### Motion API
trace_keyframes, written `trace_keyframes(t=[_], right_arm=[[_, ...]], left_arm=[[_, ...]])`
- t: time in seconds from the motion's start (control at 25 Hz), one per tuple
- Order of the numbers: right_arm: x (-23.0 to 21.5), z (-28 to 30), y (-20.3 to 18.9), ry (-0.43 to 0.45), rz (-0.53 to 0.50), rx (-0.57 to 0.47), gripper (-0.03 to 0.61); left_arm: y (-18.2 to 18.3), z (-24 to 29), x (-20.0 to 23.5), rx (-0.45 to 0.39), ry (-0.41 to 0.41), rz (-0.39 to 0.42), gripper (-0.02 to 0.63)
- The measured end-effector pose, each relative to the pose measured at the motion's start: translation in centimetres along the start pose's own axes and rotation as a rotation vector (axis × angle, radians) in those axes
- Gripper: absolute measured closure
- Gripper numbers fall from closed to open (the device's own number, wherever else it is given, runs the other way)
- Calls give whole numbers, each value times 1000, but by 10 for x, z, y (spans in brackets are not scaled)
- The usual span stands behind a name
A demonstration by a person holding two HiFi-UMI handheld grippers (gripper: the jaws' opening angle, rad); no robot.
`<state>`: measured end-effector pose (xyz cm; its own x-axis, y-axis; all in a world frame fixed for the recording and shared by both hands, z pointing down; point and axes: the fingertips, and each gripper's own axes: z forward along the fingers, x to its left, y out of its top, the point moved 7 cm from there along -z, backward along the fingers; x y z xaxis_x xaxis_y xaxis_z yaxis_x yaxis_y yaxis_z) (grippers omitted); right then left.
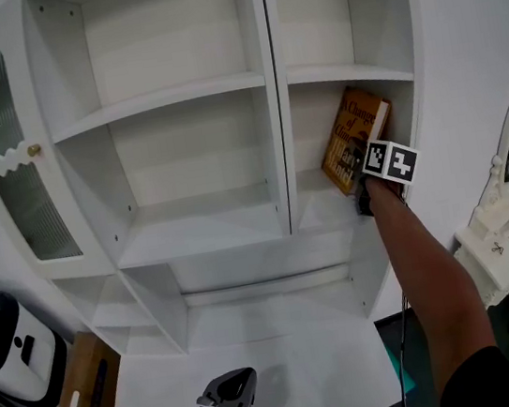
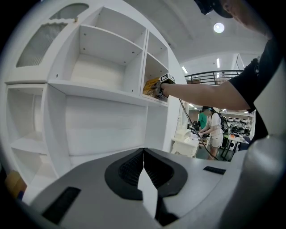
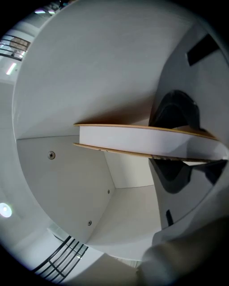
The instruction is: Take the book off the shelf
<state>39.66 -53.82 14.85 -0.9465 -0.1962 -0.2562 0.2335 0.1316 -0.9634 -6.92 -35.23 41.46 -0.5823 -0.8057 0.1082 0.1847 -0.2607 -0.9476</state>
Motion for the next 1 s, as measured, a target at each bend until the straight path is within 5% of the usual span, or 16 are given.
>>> trace_keyframes(t=[1.0], right_arm=[[36,-131,10,222,116,-101,423]], left_arm=[[-9,-9,-7,-1,-114,66,603]])
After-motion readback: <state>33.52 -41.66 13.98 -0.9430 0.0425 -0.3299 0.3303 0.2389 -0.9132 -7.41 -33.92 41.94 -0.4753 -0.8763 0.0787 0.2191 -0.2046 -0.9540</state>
